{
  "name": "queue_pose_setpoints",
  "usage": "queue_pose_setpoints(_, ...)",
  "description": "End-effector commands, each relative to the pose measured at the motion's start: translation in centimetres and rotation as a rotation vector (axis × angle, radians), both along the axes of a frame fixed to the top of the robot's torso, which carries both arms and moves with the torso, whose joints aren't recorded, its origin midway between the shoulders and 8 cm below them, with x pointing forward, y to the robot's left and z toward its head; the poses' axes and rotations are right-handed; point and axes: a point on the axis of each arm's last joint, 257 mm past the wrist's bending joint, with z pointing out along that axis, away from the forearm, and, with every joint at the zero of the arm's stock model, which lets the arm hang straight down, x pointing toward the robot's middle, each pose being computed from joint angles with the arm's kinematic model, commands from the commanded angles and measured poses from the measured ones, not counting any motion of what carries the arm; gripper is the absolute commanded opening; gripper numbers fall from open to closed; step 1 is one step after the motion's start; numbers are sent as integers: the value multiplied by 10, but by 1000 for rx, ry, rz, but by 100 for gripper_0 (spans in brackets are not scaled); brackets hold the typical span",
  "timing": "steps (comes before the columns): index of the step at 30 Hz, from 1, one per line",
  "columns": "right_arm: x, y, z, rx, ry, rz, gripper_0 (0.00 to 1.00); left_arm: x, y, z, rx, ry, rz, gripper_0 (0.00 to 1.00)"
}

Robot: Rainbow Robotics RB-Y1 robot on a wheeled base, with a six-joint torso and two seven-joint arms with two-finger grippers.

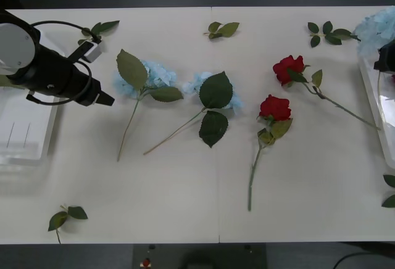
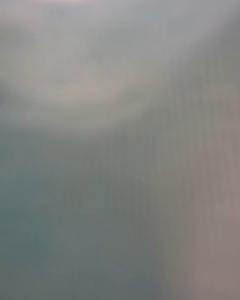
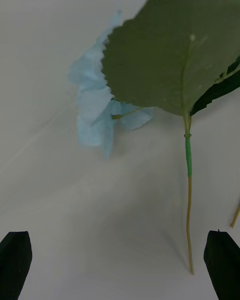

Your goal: Put the red flowers into the right box and the blue flowers into the left box

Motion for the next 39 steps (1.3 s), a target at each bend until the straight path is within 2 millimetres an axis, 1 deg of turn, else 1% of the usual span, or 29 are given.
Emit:
queue_pose_setpoints(1, 12, -5, 46, -52, -107, 80, 0, 12, -21, 20, -10, -63, -40, 100)
queue_pose_setpoints(2, 13, -6, 49, -55, -128, 93, 0, 10, -27, 16, -11, -58, -48, 100)
queue_pose_setpoints(5, 13, 0, 52, -56, -168, 142, 0, 10, -35, 9, -4, -51, -50, 100)
queue_pose_setpoints(7, 13, 9, 55, -22, -195, 169, 0, 10, -42, 6, -4, -52, -53, 100)
queue_pose_setpoints(9, 12, 24, 58, 16, -229, 212, 0, 11, -50, 2, 1, -52, -56, 100)
queue_pose_setpoints(12, 10, 55, 64, 60, -274, 292, 0, 13, -56, -3, 14, -57, -51, 100)
queue_pose_setpoints(15, 1, 100, 72, 140, -322, 387, 0, 14, -61, -8, 31, -56, -47, 100)
queue_pose_setpoints(16, -6, 125, 77, 195, -344, 435, 0, 13, -62, -14, 49, -52, -50, 100)
queue_pose_setpoints(20, -28, 177, 87, 291, -384, 549, 0, 12, -68, -23, 69, -50, -54, 100)
queue_pose_setpoints(22, -44, 207, 95, 347, -402, 623, 0, 10, -69, -28, 81, -47, -54, 100)
queue_pose_setpoints(23, -47, 214, 98, 361, -408, 641, 0, 10, -70, -29, 85, -47, -57, 100)
queue_pose_setpoints(24, -56, 234, 106, 411, -427, 684, 0, 8, -72, -33, 90, -42, -56, 100)
queue_pose_setpoints(25, -59, 241, 111, 439, -435, 695, 0, 8, -71, -33, 93, -40, -54, 100)
queue_pose_setpoints(26, -65, 254, 119, 484, -450, 722, 0, 7, -72, -35, 96, -37, -55, 100)
queue_pose_setpoints(30, -81, 296, 148, 674, -492, 783, 0, 6, -77, -42, 106, -38, -57, 100)
queue_pose_setpoints(34, -90, 328, 165, 759, -536, 830, 0, 6, -83, -49, 110, -44, -55, 100)
queue_pose_setpoints(35, -93, 336, 169, 778, -546, 841, 0, 6, -84, -48, 109, -48, -54, 94)
queue_pose_setpoints(36, -96, 346, 171, 806, -549, 853, 0, 6, -87, -49, 107, -46, -53, 85)
queue_pose_setpoints(37, -98, 353, 173, 828, -553, 860, 0, 6, -87, -49, 107, -47, -51, 71)
queue_pose_setpoints(38, -99, 357, 173, 836, -553, 863, 0, 5, -87, -51, 107, -44, -50, 61)
queue_pose_setpoints(39, -102, 369, 175, 871, -556, 873, 0, 6, -90, -51, 103, -44, -48, 34)
